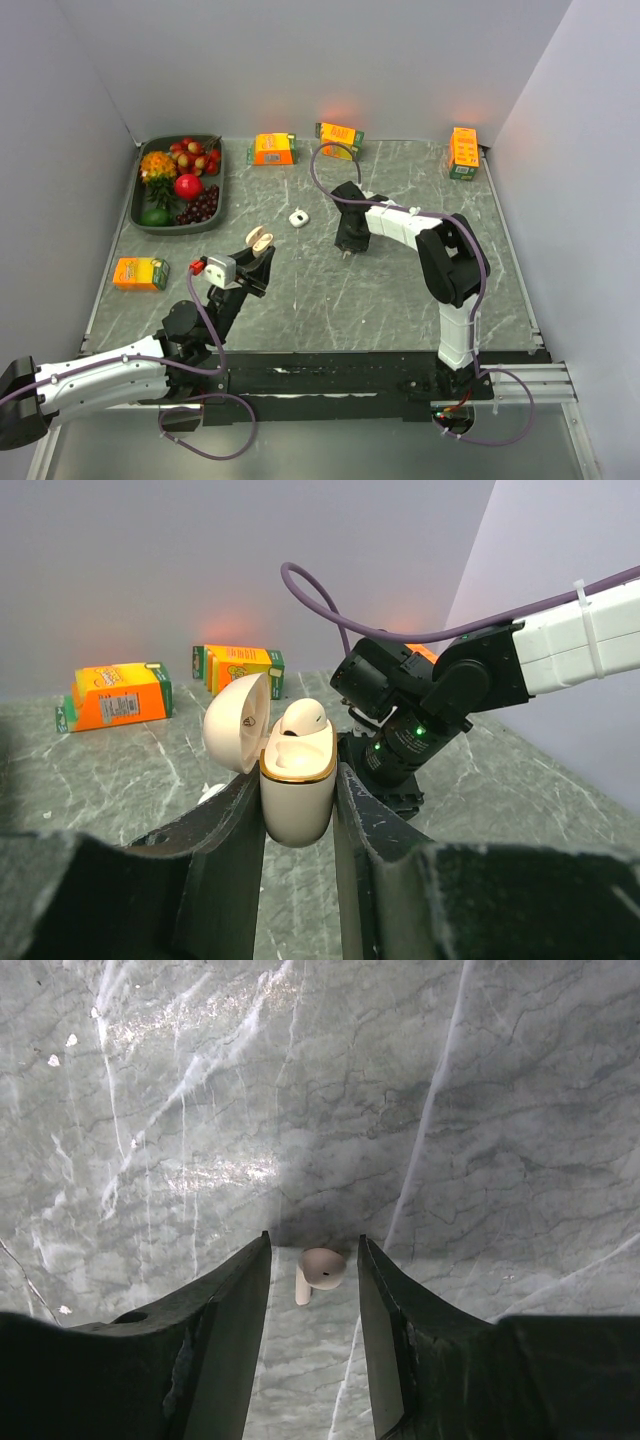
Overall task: Insert the wireless bluetooth earbuds into the charging case
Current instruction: Pick up the earbud from the center of the board.
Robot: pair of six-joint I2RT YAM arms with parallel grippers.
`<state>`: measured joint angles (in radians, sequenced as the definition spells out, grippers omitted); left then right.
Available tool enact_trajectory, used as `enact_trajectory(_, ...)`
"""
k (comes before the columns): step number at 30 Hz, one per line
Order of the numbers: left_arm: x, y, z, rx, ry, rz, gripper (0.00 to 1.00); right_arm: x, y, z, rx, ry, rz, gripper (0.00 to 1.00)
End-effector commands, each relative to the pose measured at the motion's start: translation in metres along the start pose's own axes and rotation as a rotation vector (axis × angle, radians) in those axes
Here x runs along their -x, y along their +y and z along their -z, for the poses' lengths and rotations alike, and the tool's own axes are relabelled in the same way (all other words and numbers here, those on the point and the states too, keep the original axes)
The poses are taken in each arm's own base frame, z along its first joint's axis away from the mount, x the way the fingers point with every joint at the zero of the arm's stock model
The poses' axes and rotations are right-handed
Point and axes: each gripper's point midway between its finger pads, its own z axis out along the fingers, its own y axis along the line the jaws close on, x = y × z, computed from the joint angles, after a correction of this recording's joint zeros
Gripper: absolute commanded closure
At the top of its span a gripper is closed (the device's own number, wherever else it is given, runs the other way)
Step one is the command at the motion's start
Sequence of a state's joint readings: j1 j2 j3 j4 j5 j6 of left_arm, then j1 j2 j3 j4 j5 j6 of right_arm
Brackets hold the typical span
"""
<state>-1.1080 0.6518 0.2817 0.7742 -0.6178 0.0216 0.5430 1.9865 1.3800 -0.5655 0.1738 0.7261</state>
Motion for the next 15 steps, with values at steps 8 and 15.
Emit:
enact_trajectory(8,0.01,-0.003,-0.003,-0.004,-0.019,0.03,0.99,-0.009,-0.015,0.011,-0.047,0.016,-0.036,0.52)
enact_trajectory(15,0.01,-0.006,-0.003,-0.013,-0.022,0.032,0.99,-0.018,-0.027,0.013,-0.097,0.042,-0.008,0.52)
